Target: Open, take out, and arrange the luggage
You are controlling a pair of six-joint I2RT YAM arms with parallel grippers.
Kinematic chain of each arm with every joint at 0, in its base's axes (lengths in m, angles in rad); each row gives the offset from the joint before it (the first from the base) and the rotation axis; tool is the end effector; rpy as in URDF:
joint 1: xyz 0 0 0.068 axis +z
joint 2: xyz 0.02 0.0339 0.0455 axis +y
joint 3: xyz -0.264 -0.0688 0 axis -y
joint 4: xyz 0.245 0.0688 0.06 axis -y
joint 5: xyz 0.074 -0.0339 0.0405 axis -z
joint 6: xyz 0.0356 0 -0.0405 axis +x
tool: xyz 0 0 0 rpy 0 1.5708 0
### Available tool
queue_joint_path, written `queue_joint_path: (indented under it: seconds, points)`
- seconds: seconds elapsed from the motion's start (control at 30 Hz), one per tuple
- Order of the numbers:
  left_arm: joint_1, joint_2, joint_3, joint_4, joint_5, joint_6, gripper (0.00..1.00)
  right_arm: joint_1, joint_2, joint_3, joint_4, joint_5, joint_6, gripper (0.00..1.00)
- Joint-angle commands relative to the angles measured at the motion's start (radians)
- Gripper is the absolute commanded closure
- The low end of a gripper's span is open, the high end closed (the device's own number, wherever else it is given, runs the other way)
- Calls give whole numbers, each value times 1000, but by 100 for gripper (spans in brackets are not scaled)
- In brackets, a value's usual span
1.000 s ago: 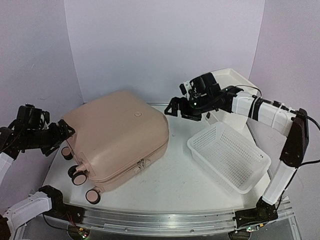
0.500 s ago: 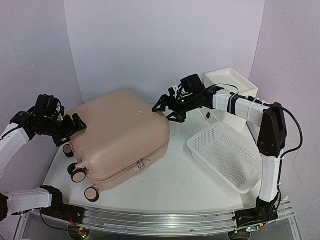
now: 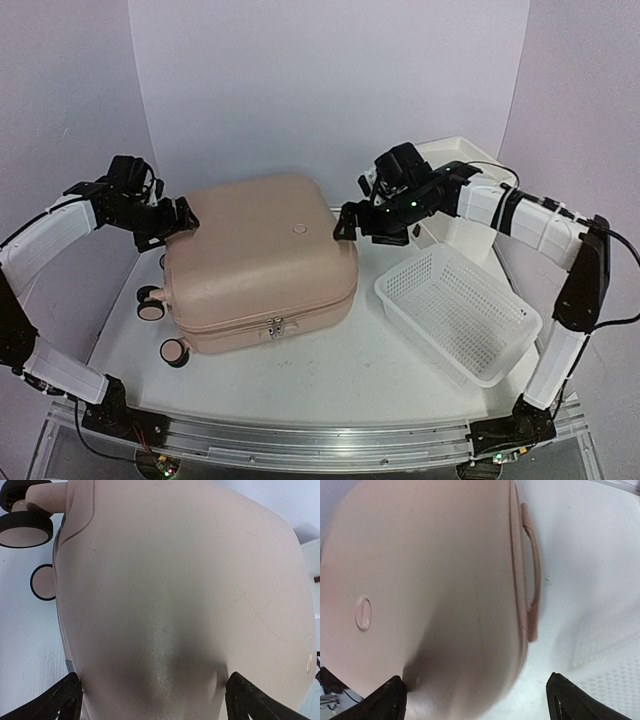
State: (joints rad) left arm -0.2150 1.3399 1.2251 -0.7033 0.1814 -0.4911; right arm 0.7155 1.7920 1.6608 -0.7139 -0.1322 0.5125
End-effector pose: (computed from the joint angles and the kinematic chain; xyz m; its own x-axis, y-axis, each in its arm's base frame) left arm 0.2765 -0.0669 0.3225 -0.7846 -0.3035 -0.5407 -0.0450 0.8976 -0.4385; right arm 0.2997 0.2667 0.3167 -0.8433 -0.0889 -0.5300 -0.3474 0.8427 0.4114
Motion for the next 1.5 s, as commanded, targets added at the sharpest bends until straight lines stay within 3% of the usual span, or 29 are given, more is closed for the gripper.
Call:
queue_joint_path:
  seconds: [0.0, 0.13, 0.27, 0.43, 0.6, 0.77, 1.0, 1.33, 1.47]
  points:
    - [-7, -51, 65, 4, 87, 138, 0, 61, -162, -27, -277, 248, -142, 2]
    - [-7, -105, 80, -55, 78, 220, 0, 182, -233, -145, -225, 199, -93, 2]
    - [-8, -148, 62, -70, 135, 269, 1, 308, -243, -324, 102, 94, 1, 8]
    - [-8, -174, 26, -70, 241, 279, 1, 446, -211, -489, 525, 252, -30, 16]
    - [-11, -244, -42, -70, 270, 282, 1, 503, -121, -551, 765, 363, -25, 27]
    - [-10, -340, -124, -70, 204, 319, 1, 526, -34, -555, 844, 425, -27, 34]
    - [-27, -434, -204, -56, 145, 335, 0, 541, 42, -593, 969, 521, 20, 53]
    - [-136, -518, -231, -60, -8, 338, 1, 572, 132, -517, 953, 639, 36, 71]
    - [-144, -533, -235, -61, -16, 335, 0, 578, 161, -482, 953, 653, 56, 72]
